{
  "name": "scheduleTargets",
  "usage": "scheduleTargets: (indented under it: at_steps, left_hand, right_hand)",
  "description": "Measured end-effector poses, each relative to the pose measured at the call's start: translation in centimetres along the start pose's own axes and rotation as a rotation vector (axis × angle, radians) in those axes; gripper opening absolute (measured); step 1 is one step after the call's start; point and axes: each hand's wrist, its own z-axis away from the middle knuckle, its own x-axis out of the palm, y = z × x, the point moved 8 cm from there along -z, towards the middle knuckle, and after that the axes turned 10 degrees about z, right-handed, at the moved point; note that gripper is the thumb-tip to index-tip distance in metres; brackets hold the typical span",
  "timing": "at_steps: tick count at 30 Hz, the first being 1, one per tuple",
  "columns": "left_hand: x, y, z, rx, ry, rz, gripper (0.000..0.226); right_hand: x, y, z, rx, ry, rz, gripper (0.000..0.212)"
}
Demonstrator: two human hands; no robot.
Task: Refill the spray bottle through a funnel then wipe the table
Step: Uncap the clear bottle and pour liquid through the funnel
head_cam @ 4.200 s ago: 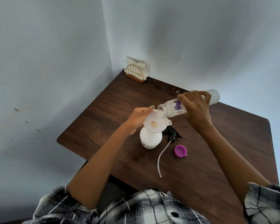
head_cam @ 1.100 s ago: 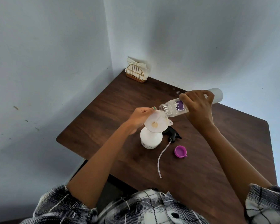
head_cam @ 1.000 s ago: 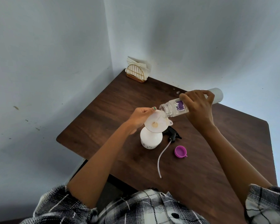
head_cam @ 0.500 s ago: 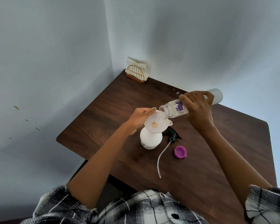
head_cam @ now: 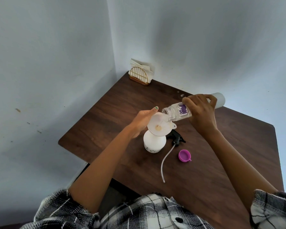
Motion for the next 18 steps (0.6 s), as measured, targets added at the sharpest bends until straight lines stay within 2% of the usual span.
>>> scheduleTargets:
  at_steps: [4,7,11,15,18]
  left_hand:
    - [-0.1,-0.2,-0.1,-0.031,0.018,-0.038,0.046]
    - [0.0,-0.1,0.0,-0.031,0.020,-0.059,0.050]
    - [0.0,0.0,0.3,-0.035,0.030,-0.059,0.047]
    - [-0.2,0.5,0.2,-0.028,0.037,0.006,0.055]
    - [-1.2,2.6,-0.2,0.059,0.077,0.039,0.053]
  right_hand:
    - [-0.2,-0.4,0.1,0.034,-0.027,-0.102,0.019]
    - [0.1,-0.8,0.3,0.057,-0.074,-0.176,0.021]
    - [1.0,-0.5,0.6,0.163,-0.145,-0.271,0.037]
    - [1.3,1.1,0.3,0.422,-0.195,-0.468,0.044]
    - [1.2,2.6,-0.3,0.630,-0.189,-0.712,0.054]
